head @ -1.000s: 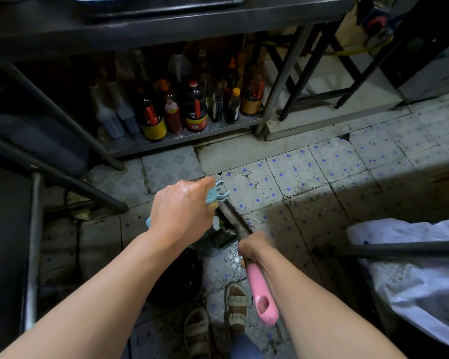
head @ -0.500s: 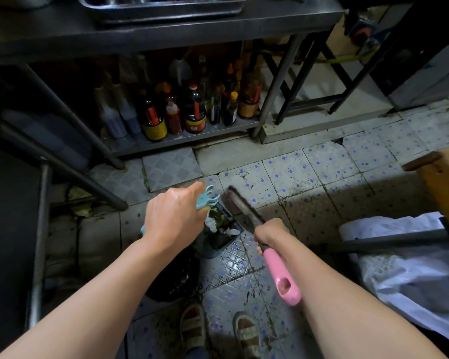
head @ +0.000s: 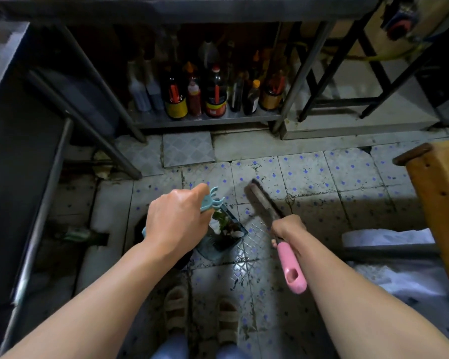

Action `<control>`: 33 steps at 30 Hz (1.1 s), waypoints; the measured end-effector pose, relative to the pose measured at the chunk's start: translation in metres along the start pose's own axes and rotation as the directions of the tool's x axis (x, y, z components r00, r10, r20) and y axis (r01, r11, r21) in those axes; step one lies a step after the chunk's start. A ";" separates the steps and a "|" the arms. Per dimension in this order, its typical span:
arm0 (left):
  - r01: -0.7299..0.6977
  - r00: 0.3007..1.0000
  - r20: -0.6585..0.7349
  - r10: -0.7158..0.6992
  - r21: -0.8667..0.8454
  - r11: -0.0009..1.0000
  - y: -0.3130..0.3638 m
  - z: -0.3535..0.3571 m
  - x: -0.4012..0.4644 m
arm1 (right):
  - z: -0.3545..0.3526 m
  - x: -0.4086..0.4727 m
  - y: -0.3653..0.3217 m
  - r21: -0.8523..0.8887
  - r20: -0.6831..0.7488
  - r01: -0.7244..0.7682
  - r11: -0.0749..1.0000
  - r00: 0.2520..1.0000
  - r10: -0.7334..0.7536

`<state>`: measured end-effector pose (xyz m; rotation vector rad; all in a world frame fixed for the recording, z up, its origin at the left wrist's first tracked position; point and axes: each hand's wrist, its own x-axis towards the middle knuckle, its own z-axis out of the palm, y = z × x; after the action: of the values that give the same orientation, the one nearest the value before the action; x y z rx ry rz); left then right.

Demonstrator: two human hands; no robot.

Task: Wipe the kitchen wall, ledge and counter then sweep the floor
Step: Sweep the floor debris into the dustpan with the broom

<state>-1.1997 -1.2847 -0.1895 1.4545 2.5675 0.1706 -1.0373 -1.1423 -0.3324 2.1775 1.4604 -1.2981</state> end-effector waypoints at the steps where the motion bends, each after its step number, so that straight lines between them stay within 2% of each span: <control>1: 0.001 1.000 0.001 -0.001 0.003 1.000 0.003 0.001 -0.003 | -0.002 0.002 0.002 0.004 -0.008 -0.005 1.000 1.000 0.005; 9: 0.029 1.000 0.006 -0.029 -0.001 1.000 0.017 0.009 -0.013 | 0.003 0.013 0.021 -0.073 -0.037 -0.019 0.997 0.999 0.017; 22: 0.019 0.999 0.029 -0.017 -0.054 0.998 -0.005 0.012 -0.033 | 0.069 -0.055 0.047 -0.223 0.123 0.025 0.974 0.992 0.003; 33: 0.020 1.000 0.020 -0.018 -0.111 0.994 -0.027 0.007 -0.065 | 0.061 -0.087 0.059 -0.166 0.000 0.002 0.986 1.000 -0.002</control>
<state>-1.1886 -1.3546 -0.1943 1.3844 2.5125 0.2905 -1.0324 -1.2629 -0.3187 2.0701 1.5130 -1.1329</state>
